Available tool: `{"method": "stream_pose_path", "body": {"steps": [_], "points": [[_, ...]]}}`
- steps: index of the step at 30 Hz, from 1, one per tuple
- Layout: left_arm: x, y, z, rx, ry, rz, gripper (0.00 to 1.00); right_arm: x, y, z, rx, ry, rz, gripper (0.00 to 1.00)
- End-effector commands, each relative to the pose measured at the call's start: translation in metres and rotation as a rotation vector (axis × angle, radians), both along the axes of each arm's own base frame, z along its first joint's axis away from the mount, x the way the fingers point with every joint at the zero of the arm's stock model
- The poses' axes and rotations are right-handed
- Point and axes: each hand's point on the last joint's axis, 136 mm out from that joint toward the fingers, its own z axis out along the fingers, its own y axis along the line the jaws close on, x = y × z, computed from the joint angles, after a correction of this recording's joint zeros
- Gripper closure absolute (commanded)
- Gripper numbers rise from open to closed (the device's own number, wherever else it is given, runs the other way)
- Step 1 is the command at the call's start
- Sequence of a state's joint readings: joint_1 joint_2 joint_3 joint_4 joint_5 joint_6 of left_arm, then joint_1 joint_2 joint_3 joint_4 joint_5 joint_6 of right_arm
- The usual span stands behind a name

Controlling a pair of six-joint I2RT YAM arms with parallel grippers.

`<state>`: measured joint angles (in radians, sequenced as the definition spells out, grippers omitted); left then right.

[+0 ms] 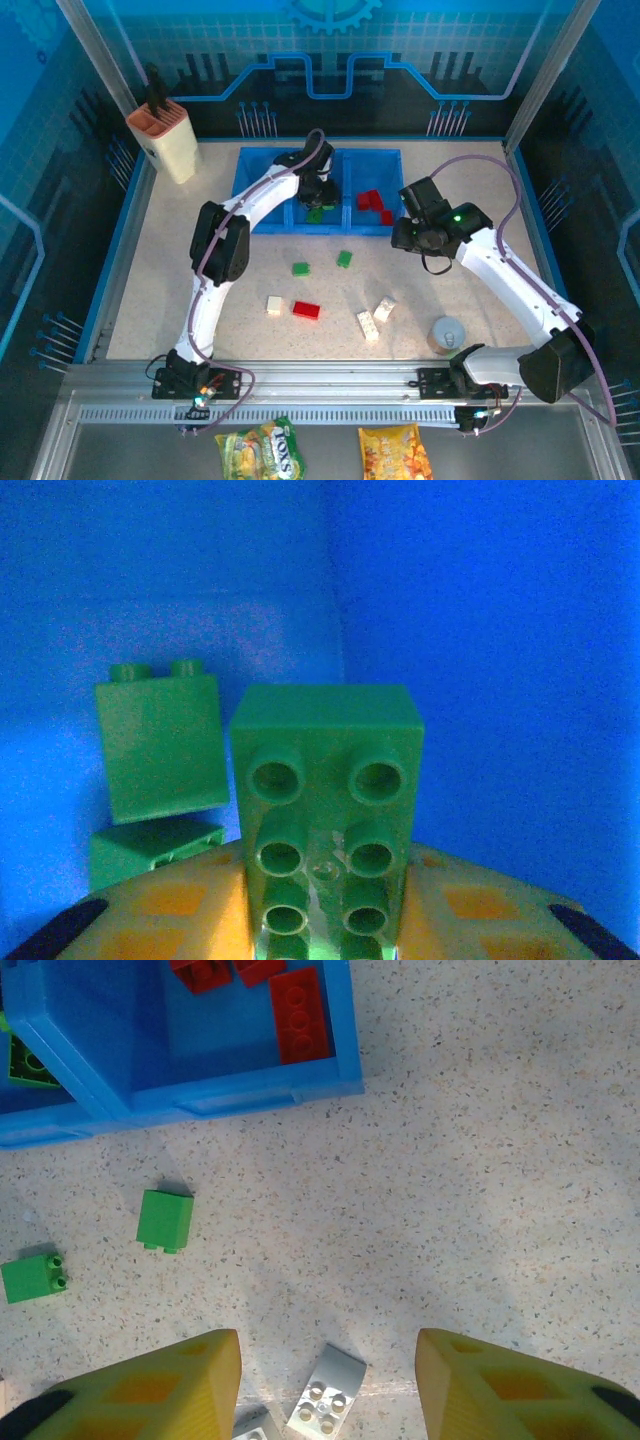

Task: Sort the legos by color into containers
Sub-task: Place the lego in the container.

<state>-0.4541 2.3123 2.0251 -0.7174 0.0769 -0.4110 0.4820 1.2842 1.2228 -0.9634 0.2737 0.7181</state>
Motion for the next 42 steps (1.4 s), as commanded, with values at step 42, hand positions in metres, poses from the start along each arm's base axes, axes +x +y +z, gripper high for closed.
{"method": "stream_pose_path", "body": {"steps": [42], "points": [[-0.056, 0.024, 0.060, -0.021, -0.030, -0.036, 0.56, -0.010, 0.001, -0.030, -0.033, 0.083, 0.023, 0.50]]}}
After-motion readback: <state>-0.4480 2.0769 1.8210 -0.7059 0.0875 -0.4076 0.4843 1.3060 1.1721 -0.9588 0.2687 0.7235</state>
